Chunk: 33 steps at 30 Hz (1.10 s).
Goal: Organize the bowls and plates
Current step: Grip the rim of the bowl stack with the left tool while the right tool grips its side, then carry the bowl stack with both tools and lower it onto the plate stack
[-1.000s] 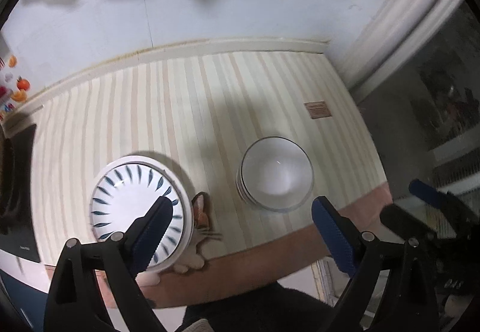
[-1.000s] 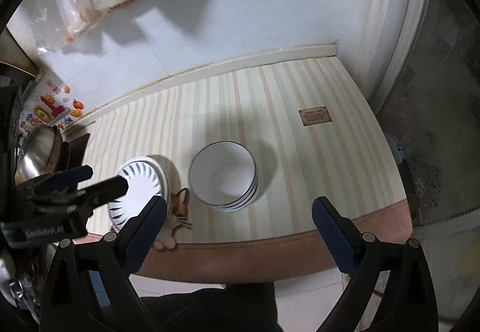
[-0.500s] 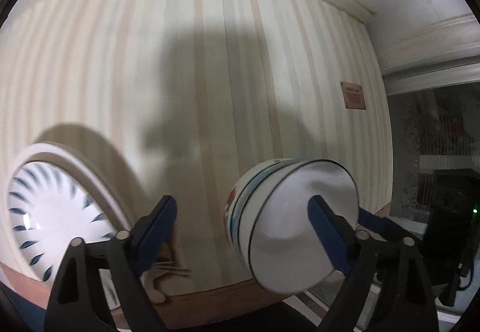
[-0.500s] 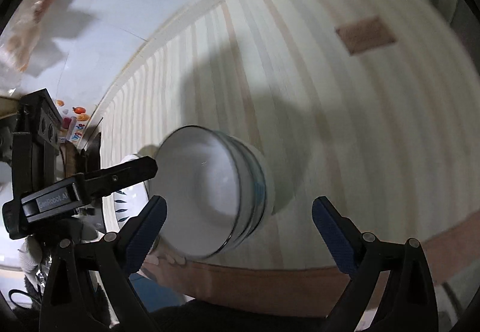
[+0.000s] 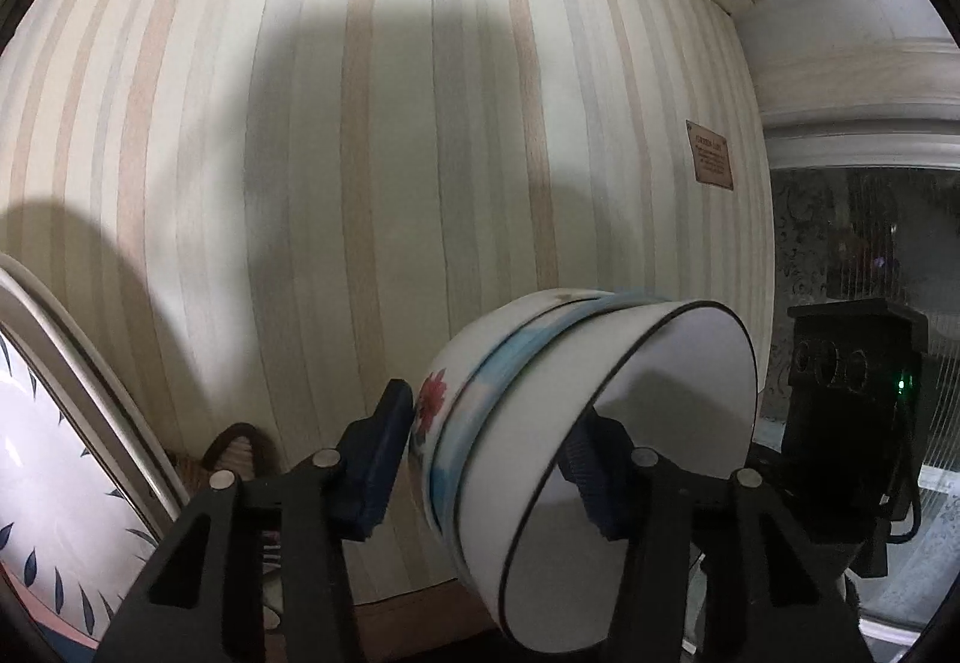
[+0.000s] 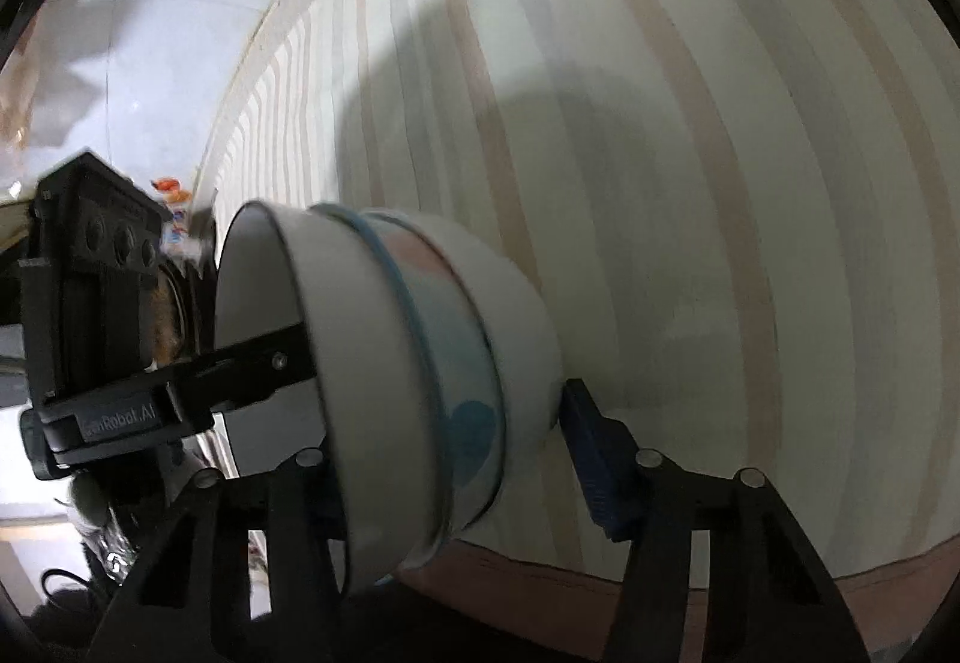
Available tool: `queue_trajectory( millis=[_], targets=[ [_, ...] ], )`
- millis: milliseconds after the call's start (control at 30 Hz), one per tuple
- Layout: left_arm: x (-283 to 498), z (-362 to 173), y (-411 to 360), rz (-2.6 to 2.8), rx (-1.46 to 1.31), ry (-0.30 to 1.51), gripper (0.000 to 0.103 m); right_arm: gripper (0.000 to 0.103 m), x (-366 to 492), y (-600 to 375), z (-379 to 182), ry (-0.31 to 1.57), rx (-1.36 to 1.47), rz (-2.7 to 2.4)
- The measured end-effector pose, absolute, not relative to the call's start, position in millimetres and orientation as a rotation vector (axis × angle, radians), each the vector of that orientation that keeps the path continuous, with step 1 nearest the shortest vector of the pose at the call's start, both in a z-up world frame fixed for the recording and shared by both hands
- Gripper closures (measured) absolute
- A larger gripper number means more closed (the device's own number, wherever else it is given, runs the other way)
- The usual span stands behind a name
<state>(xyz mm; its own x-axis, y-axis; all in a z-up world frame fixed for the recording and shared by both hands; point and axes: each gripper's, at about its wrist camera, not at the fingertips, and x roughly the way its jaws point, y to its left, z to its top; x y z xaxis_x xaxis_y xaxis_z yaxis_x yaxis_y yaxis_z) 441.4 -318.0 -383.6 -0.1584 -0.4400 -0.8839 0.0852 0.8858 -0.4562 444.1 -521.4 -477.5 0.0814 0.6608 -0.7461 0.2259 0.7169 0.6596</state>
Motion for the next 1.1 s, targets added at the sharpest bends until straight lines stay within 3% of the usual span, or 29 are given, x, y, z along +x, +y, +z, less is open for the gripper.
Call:
queue_trajectory(
  millis=[567,1100],
  targets=[
    [429.8,-354.0,-305.1,-0.404,-0.241,1.645,0.057,0.047,444.8,-517.0,-458.4,1.496,0.763,0.41],
    [433.0,-290.3,-183.7,-0.345,-0.297,1.521,0.057,0.048,456.1,-415.4,-390.2,1.468,0.672,0.546]
  ],
)
